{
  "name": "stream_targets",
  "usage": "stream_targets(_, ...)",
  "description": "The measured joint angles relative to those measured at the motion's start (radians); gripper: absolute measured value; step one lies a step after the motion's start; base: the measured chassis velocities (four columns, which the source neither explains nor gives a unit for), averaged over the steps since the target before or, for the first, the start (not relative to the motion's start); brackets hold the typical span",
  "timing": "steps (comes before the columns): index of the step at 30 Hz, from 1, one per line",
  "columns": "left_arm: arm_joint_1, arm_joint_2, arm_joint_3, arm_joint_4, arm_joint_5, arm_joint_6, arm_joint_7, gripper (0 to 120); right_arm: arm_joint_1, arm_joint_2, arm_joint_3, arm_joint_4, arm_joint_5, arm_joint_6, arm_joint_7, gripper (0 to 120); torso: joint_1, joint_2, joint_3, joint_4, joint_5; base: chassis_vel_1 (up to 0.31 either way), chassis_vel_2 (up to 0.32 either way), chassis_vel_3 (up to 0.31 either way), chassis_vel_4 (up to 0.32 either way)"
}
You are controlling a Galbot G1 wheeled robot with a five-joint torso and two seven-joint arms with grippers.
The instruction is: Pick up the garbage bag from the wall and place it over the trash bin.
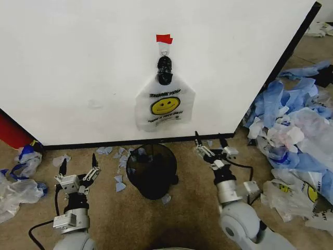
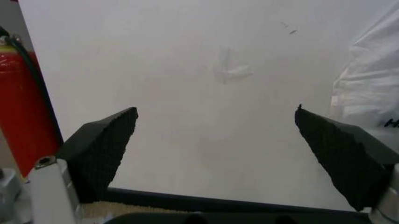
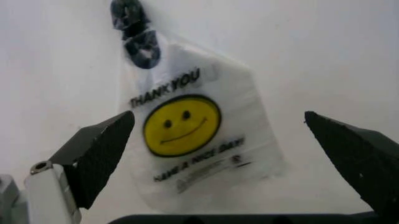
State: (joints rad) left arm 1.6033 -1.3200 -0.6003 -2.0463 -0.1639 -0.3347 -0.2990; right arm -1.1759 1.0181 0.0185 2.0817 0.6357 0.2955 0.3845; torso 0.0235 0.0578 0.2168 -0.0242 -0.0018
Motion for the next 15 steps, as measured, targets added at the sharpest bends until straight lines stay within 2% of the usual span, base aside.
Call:
stream_targets(1,-0.001,0.002,-0.002,0.003,-0.001,-0.001,0.0,99,0.031,0.003,-0.02,-0.013,0.027,0.004,-0.008,100,0.0,0.0,0.0,0.0002,0.001,0.0,0.0,0.0,0.0)
stream_targets(6,-0.008,0.002,-0.006,0.011,-0.004,-0.002,-0.002,99,0.158,0.014,-0.104,-0.065,0.14,0.022,-0.042,100,0.0,0.0,0.0,0.001,0.0005,0.0,0.0,0.0,0.0)
stream_targets(10,-0.009,-0.003,-0.005,0.019,-0.004,-0.006,-0.002,99,0.281,0.024,-0.185,-0.115,0.251,0.039,-0.076,100,0.0,0.0,0.0,0.0005,0.0006,0.0,0.0,0.0,0.0)
stream_targets(11,-0.009,-0.005,-0.005,0.02,-0.003,-0.007,-0.002,99,0.312,0.026,-0.205,-0.126,0.278,0.043,-0.084,100,0.0,0.0,0.0,0.0011,0.0006,0.0,0.0,0.0,0.0)
stream_targets(15,-0.009,-0.009,-0.006,0.022,-0.003,-0.011,-0.002,99,0.334,0.029,-0.22,-0.137,0.298,0.047,-0.091,100,0.0,0.0,0.0,0.0005,0.0004,0.0,0.0,0.0,0.0)
